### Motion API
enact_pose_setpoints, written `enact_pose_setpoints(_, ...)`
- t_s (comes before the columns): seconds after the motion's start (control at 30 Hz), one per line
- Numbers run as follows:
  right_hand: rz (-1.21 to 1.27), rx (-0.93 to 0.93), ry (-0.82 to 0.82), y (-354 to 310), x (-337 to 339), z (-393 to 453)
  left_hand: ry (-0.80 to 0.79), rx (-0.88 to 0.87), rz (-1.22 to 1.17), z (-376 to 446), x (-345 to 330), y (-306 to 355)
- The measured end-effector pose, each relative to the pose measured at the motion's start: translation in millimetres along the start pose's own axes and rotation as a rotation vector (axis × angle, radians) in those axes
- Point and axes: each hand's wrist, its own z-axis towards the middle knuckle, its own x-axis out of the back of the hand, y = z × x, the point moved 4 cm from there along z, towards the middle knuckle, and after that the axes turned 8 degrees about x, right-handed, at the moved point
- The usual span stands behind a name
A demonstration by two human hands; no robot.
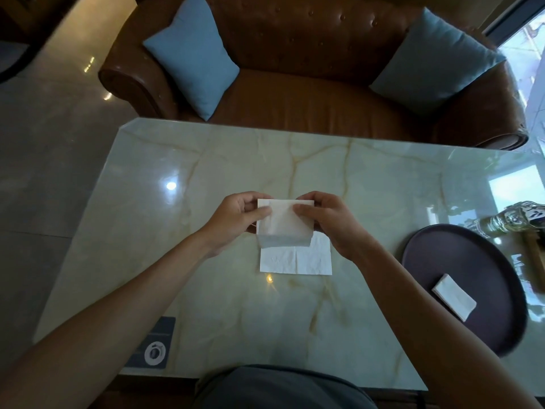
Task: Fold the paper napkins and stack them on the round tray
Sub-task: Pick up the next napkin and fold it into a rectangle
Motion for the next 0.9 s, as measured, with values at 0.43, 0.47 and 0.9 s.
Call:
enact_pose_setpoints(0.43, -0.376, 0.148, -0.111, -22.5, -1.6, 7.0, 0.078, -0.141, 0.233, 3.7, -4.2, 15.2)
enact_pose_setpoints(0.47, -0.391, 0.154, -0.112, -23.0, -0.4, 6.8, 0.101, -0.162, 0.255, 4.1, -2.8, 15.4)
enact_pose_setpoints(0.9, -0.42, 0.132, -0.172, -14.6, 11.9, 9.5, -0.011, -0.185, 0.313, 3.3, 5.7, 33.3)
